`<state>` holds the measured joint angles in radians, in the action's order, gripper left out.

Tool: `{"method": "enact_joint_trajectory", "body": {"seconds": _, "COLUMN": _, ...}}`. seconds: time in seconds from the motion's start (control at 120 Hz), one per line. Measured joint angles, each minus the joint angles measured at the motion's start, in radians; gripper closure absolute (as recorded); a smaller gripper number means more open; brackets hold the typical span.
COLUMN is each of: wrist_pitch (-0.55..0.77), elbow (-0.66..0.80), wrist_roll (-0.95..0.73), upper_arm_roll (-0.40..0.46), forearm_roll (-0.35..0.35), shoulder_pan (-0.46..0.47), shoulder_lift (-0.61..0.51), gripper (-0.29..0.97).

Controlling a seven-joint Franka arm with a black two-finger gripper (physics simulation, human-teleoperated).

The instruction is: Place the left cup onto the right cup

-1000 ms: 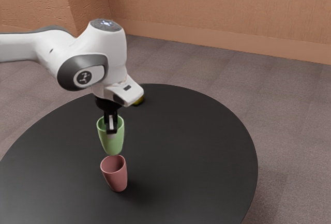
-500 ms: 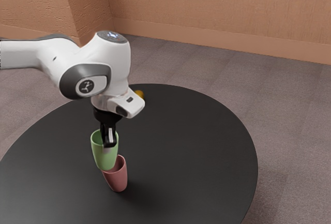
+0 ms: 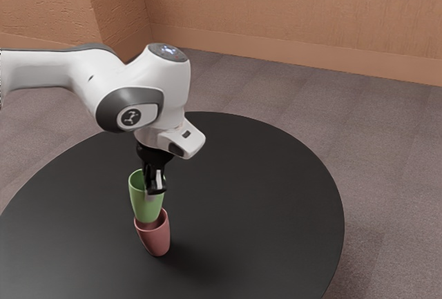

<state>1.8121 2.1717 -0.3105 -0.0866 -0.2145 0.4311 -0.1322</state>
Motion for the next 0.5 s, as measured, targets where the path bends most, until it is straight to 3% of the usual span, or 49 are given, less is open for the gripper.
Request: {"method": "enact_joint_trajectory", "body": {"seconds": 0.5, "wrist_pitch": 0.019, "elbow": -0.032, "wrist_roll": 0.027, "upper_arm_roll": 0.001, "forearm_roll": -0.002, "shoulder_pan": 0.011, "shoulder_lift": 0.096, "gripper": 0.79}}
